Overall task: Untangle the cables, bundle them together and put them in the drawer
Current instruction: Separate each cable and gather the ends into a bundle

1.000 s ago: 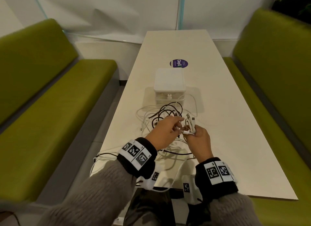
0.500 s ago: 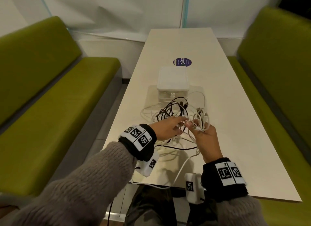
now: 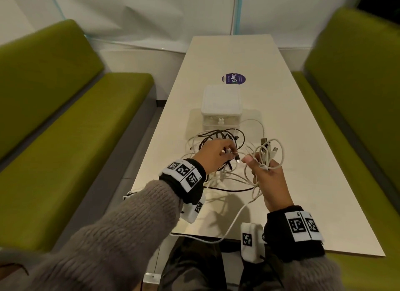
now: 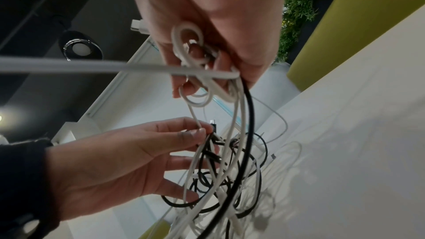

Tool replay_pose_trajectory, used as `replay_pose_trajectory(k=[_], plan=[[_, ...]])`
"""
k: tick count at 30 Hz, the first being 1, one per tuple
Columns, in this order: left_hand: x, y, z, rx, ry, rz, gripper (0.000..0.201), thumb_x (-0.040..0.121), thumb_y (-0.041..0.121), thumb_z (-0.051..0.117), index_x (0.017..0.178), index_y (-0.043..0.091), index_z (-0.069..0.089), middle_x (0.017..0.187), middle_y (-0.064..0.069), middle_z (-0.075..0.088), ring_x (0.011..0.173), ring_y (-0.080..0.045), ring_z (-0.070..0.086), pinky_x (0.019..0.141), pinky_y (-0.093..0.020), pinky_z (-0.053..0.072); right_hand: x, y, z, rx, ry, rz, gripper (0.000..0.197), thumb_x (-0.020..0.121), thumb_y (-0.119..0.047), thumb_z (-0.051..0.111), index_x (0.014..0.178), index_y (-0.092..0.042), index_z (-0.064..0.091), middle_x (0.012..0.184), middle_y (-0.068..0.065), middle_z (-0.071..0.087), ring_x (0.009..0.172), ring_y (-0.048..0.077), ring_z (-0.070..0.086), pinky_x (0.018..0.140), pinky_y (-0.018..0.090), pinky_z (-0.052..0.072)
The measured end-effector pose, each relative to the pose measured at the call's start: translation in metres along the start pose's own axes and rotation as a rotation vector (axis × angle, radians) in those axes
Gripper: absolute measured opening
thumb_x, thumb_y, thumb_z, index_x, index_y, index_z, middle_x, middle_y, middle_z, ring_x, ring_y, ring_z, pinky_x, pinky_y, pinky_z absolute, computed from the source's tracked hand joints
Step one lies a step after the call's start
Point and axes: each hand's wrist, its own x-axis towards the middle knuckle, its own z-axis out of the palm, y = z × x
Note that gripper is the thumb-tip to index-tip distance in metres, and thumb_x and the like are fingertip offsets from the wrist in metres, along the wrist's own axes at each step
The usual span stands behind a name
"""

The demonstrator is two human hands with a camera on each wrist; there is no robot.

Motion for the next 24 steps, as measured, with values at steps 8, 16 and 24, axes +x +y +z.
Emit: replay_pose_trajectory(k=[8,16,24], plan=[[0.005,-0.011,-0.003,-0.172,-0.001,-0.034,0.021,0.079,-0.001,0.066,0.095,0.012,0.068,0.081,0.004,0.052,0.063,-0.005,0.048,0.064,-0.014,0.043,-0.004,0.004,-0.001,-0.023,0.029,0.032,0.005,0.088,-0.013,0.065,0.088,-0.009,0.063,0.063,-0.014,0.060,0.047,-0.007,0.049,0.054,0.011,0.036],[0.003,-0.018,0.004,-0.239,0.043,-0.074,0.020,0.085,0.002,0.061,0.097,0.013,0.071,0.081,0.010,0.058,0.074,0.001,0.052,0.070,-0.009,0.039,-0.002,0.007,-0.006,-0.098,0.055,0.054,0.010,0.089,-0.013,0.064,0.090,-0.003,0.065,0.044,-0.021,0.050,0.047,-0.007,0.048,0.057,0.017,0.034],[0.002,-0.015,0.002,-0.163,0.007,-0.102,0.030,0.086,-0.004,0.053,0.093,0.019,0.071,0.090,-0.001,0.066,0.073,-0.008,0.057,0.067,-0.011,0.046,-0.001,0.009,-0.007,-0.086,0.094,0.074,0.008,0.089,-0.012,0.064,0.084,-0.006,0.065,0.047,-0.018,0.049,0.054,0.002,0.047,0.059,0.020,0.032]])
